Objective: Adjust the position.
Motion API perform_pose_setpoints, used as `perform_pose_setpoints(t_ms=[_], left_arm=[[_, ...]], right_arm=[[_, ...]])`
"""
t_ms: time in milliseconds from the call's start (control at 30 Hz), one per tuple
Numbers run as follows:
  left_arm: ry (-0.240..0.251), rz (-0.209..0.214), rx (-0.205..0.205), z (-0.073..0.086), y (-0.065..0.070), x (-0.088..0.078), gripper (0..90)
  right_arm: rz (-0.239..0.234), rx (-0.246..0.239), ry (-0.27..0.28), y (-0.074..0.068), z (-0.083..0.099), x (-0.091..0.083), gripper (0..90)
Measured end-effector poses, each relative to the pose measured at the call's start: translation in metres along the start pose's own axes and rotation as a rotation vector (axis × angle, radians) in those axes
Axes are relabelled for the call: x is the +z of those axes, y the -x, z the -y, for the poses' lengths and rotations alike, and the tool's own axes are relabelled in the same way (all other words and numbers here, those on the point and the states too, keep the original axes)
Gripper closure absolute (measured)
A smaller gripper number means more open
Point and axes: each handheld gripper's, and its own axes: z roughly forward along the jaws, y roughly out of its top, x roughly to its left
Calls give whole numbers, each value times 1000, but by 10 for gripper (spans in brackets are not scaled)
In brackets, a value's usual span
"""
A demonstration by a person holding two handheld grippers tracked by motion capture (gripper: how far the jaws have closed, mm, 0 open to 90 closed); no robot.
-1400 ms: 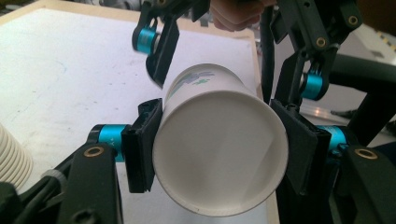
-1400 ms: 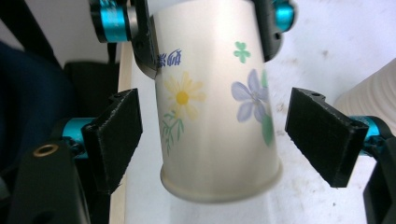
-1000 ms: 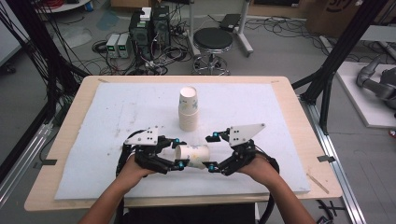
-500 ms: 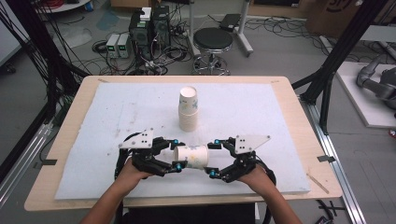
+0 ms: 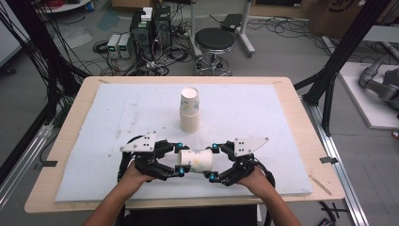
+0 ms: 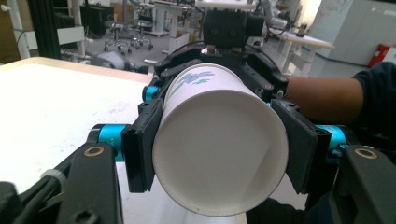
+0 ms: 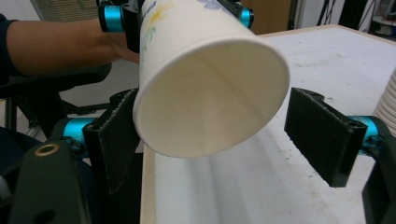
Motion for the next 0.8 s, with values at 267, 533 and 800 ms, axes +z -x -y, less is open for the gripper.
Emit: perform_pose_setpoints(t_ms=[267,533,800], left_arm=[[13,2,-2,4,-1,-1,374],[21,2,4,7,-1,-2,372],[-61,-65,-15,6,2,4,112]], right_arm=[[-34,11,44,2,2,0,272],[-52,31,96,5,2,-2,313],[-49,27,75,5,-1,-4,317]])
